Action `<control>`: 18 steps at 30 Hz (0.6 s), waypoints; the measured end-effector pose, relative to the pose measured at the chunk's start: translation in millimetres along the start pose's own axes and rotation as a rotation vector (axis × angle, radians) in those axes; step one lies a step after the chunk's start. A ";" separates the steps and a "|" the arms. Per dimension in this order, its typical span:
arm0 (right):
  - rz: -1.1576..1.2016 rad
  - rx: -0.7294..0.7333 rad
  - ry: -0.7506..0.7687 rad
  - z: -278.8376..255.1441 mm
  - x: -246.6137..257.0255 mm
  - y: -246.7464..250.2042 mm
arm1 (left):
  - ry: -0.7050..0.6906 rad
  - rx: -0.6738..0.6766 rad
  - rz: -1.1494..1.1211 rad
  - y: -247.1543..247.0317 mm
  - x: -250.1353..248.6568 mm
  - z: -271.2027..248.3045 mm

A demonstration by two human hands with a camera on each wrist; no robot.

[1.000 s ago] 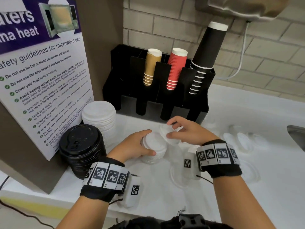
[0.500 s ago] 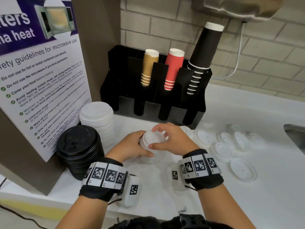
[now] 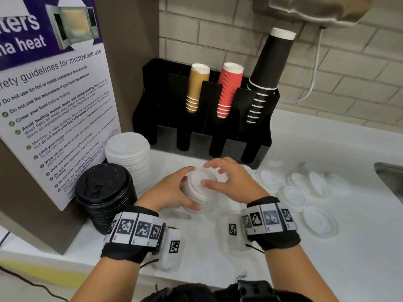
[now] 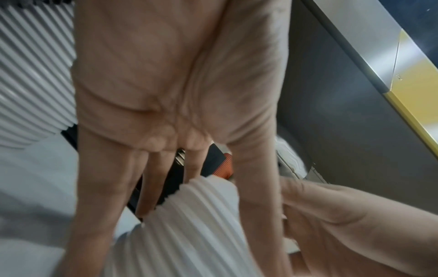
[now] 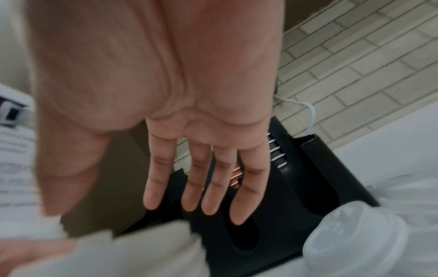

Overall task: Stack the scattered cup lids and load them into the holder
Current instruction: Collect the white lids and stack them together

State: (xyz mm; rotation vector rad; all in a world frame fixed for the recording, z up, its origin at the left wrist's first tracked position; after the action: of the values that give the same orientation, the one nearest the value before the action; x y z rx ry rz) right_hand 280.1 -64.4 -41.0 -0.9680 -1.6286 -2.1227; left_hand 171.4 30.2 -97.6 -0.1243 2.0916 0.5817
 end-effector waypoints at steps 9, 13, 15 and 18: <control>-0.322 0.504 -0.452 -58.5 -54.4 -10.9 | -0.051 -0.024 -0.003 -7.3 -11.0 -0.7; -0.354 0.559 -0.464 -67.2 -54.3 -22.2 | -0.057 -0.043 0.005 -10.5 -12.2 -2.9; -0.365 0.559 -0.452 -69.2 -53.6 -24.0 | -0.065 -0.047 0.001 -11.7 -12.0 -3.9; -0.366 0.535 -0.422 -68.4 -52.8 -23.3 | -0.075 -0.051 -0.014 -13.1 -12.0 -3.7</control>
State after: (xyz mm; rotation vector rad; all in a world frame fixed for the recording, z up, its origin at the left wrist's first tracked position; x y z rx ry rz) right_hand 282.2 -129.7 -102.3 -1.0331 -2.5746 -1.5725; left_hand 179.3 15.4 -90.8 -0.1439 2.0023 0.6220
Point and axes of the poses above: each hand's wrist, its own z-axis towards the middle knuckle, its own y-axis out of the back of the hand, x = y × z, the point moved 8 cm from there along z, towards the middle knuckle, and after that the axes turned 10 degrees about y, right-handed, at the moved point
